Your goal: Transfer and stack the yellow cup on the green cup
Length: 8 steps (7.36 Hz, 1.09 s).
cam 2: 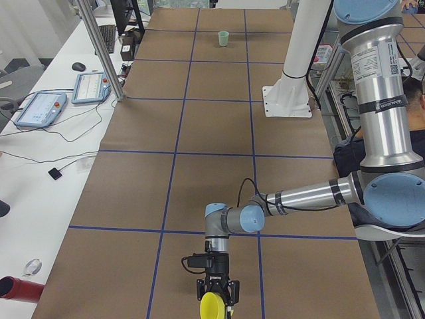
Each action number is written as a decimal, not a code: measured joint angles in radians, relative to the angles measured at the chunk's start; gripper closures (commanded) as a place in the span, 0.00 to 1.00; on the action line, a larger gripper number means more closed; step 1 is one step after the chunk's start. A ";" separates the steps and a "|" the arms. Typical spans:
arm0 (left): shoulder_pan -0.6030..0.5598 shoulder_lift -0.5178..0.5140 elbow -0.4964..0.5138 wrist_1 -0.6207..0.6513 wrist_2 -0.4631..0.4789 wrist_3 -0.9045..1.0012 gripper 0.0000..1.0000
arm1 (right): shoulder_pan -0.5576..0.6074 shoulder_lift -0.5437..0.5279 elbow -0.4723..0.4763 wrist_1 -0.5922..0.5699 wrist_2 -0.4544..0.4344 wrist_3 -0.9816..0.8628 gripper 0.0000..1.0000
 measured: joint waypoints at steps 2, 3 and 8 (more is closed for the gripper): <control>-0.075 -0.009 0.000 -0.164 0.006 0.182 0.81 | 0.005 -0.007 0.001 0.000 0.002 0.001 0.00; -0.105 -0.023 0.000 -0.244 0.007 0.275 0.80 | 0.006 -0.009 0.002 0.000 0.003 0.002 0.00; -0.132 -0.075 0.001 -0.603 -0.025 0.606 0.78 | 0.008 -0.012 -0.001 0.000 0.027 0.005 0.00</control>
